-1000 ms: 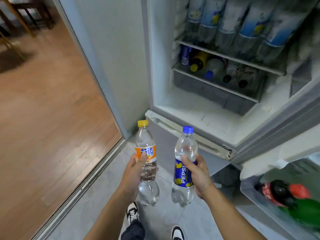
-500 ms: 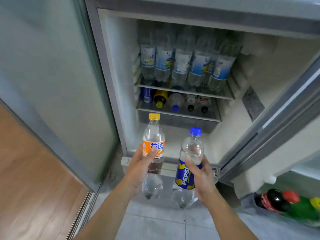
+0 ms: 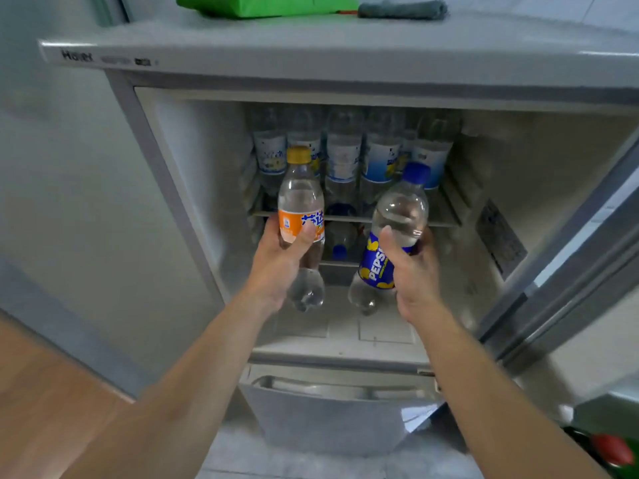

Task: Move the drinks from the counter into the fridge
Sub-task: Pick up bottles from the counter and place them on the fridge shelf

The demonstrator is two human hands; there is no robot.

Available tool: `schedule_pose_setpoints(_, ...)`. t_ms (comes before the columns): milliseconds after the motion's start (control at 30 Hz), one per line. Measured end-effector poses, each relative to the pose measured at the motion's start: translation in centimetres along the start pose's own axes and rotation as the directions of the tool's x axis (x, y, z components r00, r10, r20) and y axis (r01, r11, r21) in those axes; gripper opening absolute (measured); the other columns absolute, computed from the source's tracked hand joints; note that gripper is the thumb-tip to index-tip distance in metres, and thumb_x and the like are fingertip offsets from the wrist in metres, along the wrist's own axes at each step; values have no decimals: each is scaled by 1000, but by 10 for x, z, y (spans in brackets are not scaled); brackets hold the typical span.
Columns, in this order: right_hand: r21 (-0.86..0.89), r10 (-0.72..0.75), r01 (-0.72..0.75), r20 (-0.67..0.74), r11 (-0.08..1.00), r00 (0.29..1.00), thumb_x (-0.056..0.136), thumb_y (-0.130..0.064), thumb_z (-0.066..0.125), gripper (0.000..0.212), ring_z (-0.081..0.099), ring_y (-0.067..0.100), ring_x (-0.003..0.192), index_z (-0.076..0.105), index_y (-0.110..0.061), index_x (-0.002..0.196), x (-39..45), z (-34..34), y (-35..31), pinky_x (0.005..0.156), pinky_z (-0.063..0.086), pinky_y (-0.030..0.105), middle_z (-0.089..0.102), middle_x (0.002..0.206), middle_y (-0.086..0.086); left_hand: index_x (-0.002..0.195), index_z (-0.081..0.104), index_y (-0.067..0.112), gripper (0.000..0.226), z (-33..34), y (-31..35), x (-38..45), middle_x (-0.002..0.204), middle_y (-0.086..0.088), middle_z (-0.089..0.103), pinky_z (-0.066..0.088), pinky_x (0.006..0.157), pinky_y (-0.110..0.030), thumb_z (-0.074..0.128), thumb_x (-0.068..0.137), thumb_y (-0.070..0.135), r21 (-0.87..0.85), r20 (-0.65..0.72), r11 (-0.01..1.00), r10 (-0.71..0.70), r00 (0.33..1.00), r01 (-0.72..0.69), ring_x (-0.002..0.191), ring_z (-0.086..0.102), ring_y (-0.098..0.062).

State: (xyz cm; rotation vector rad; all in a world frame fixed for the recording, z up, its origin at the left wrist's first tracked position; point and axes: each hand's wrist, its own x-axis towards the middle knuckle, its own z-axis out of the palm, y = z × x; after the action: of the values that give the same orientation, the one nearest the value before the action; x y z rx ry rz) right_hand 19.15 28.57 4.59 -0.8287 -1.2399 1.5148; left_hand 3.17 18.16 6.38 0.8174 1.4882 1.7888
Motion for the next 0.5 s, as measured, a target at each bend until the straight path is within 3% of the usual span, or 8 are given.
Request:
schedule_pose_setpoints(67, 14, -74, 74, -22, 997, 997, 56, -50, 85, 53, 70, 14, 104, 64, -47, 105, 20, 11, -15, 87, 59, 39, 74, 107, -10, 121, 53, 33, 50, 6, 10, 19, 109, 9, 72, 55, 84, -26, 73, 76, 43, 15, -32, 999, 33, 999, -33, 102, 69, -11)
schedule_pose_setpoints(133, 30, -145, 146, -32, 989, 989, 59, -46, 85, 72, 66, 19, 114, 58, -33, 124, 38, 23, -28, 93, 56, 42, 70, 119, -4, 123, 53, 31, 44, 11, 17, 39, 110, 7, 71, 55, 80, -24, 74, 85, 31, 0, -62, 998, 70, 996, -70, 101, 70, -11)
schedule_pose_setpoints(200, 13, -209, 210, -56, 978, 976, 64, -44, 82, 81, 61, 22, 121, 51, -21, 135, 56, 32, -39, 100, 52, 47, 64, 129, 3, 132, 51, 24, 51, 18, 22, 60, 118, 1, 69, 54, 88, -31, 74, 86, 26, -4, -69, 995, 101, 993, -101, 108, 68, -16)
schedule_pose_setpoints(267, -18, -240, 239, -83, 971, 967, 68, -45, 79, 71, 62, 19, 118, 50, -26, 130, 74, 41, -45, 100, 53, 48, 63, 126, 0, 133, 51, 19, 53, 24, 25, 83, 121, -2, 68, 55, 92, -38, 74, 86, 25, 34, -53, 987, 160, 986, -158, 110, 67, -18)
schedule_pose_setpoints(333, -50, -272, 268, -105, 962, 957, 74, -39, 79, 59, 62, 15, 115, 50, -33, 125, 89, 49, -47, 98, 55, 45, 62, 124, -1, 132, 53, 22, 50, 30, 29, 103, 120, 3, 69, 55, 94, -36, 73, 86, 26, 91, -54, 979, 188, 981, -182, 108, 67, -12)
schedule_pose_setpoints(433, -87, -295, 285, -144, 955, 945, 83, -26, 78, 60, 60, 12, 114, 48, -21, 134, 112, 57, -40, 99, 53, 36, 59, 128, 0, 134, 51, 20, 51, 34, 31, 125, 123, 0, 67, 54, 95, -31, 73, 88, 21, 99, -14, 971, 220, 975, -218, 110, 66, -12)
schedule_pose_setpoints(500, -106, -268, 254, -152, 961, 951, 85, -27, 77, 66, 57, 15, 120, 44, -19, 141, 123, 61, -36, 103, 51, 39, 57, 134, 1, 133, 50, 17, 50, 37, 31, 136, 122, -2, 67, 54, 93, -31, 72, 89, 17, 107, 0, 968, 230, 973, -229, 109, 66, -13)
